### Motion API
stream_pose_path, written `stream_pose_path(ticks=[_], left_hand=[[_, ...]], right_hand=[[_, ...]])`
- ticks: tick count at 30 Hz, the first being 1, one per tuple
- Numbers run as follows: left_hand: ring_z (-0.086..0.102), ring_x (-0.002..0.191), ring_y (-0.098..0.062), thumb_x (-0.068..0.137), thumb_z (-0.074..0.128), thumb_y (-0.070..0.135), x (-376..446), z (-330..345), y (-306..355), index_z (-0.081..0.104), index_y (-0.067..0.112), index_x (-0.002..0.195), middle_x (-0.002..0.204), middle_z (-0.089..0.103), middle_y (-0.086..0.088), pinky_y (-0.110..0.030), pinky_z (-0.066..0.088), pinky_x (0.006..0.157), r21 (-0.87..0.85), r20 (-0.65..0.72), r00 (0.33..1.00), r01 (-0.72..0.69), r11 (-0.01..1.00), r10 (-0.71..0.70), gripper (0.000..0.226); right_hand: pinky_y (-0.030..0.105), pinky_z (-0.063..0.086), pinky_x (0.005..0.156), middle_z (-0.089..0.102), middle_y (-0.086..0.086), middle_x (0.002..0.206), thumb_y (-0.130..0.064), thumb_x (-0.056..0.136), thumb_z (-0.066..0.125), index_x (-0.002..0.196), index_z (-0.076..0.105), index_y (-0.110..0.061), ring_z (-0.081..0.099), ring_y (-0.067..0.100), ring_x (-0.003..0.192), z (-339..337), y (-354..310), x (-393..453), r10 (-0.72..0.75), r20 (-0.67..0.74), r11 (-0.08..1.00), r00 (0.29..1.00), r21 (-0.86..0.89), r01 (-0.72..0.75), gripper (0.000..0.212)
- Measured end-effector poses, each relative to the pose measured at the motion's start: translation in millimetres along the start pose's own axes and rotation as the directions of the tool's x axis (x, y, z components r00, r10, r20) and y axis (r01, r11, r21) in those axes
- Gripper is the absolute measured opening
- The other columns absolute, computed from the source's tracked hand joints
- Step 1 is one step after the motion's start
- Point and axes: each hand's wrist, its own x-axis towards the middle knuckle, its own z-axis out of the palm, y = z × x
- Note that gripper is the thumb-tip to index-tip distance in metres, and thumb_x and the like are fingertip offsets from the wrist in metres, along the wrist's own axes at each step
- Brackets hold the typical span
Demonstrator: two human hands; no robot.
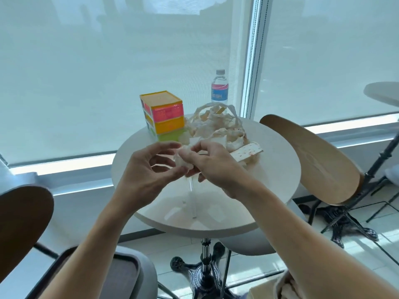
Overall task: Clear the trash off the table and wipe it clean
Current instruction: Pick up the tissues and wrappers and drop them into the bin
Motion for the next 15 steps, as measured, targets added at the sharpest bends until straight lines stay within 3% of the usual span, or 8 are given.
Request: stream_pose_path(ticks=[4, 6, 9, 11, 15], left_hand=[[0.068, 0.079, -0.012, 0.065, 0.080, 0.030, 3, -12, -9, 0.070, 0.024, 0.102, 0.094, 0.073, -0.001, -0.022, 0.058, 0.072, -0.029, -0.048, 0.998, 0.036, 0.999, -0.038, 0.039], [0.067, 0.074, -0.009, 0.067, 0.080, 0.025, 4, -15, -14, 0.072, 0.022, 0.097, 0.088, 0.073, 0.002, -0.017, 0.055, 0.069, -0.064, -0.078, 0.995, 0.061, 0.996, -0.066, 0.032], [0.065, 0.070, -0.007, 0.073, 0.082, 0.012, 6, -20, -19, 0.073, 0.018, 0.095, 0.084, 0.072, 0.001, -0.014, 0.052, 0.066, -0.101, -0.119, 0.989, 0.079, 0.992, -0.091, 0.024], [0.065, 0.071, -0.010, 0.074, 0.081, 0.010, 6, -22, -20, 0.073, 0.019, 0.093, 0.086, 0.072, -0.004, -0.015, 0.053, 0.067, -0.113, -0.135, 0.986, 0.085, 0.990, -0.100, 0.023], [0.065, 0.074, -0.014, 0.075, 0.081, 0.009, 6, -22, -20, 0.073, 0.020, 0.091, 0.086, 0.073, -0.004, -0.015, 0.054, 0.067, -0.115, -0.147, 0.985, 0.079, 0.990, -0.095, 0.021]], right_hand=[[0.028, 0.048, 0.066, 0.073, 0.009, 0.093, -0.040, 0.101, 0.050, 0.096, 0.066, -0.011, 0.068, 0.016, 0.078, 4, 3, 8, 0.027, 0.032, 0.998, 0.999, 0.051, -0.028, 0.033], [0.027, 0.045, 0.064, 0.069, 0.004, 0.083, -0.042, 0.099, 0.053, 0.083, 0.064, -0.014, 0.063, 0.013, 0.071, 5, 8, 8, 0.001, -0.080, 0.984, 0.997, -0.176, -0.015, 0.034], [0.034, 0.050, 0.072, 0.064, -0.003, 0.077, -0.049, 0.089, 0.061, 0.077, 0.057, -0.019, 0.061, 0.016, 0.075, 8, 14, 7, -0.027, -0.169, 0.744, 0.985, -0.662, -0.093, 0.033], [0.037, 0.053, 0.079, 0.067, 0.000, 0.085, -0.055, 0.085, 0.062, 0.085, 0.059, -0.018, 0.064, 0.022, 0.084, 13, 16, 8, 0.032, -0.176, 0.631, 0.984, -0.760, -0.157, 0.037], [0.037, 0.053, 0.078, 0.069, 0.006, 0.092, -0.049, 0.080, 0.060, 0.096, 0.064, -0.016, 0.064, 0.028, 0.091, 16, 21, 14, 0.056, -0.187, 0.618, 0.981, -0.765, -0.182, 0.036]])
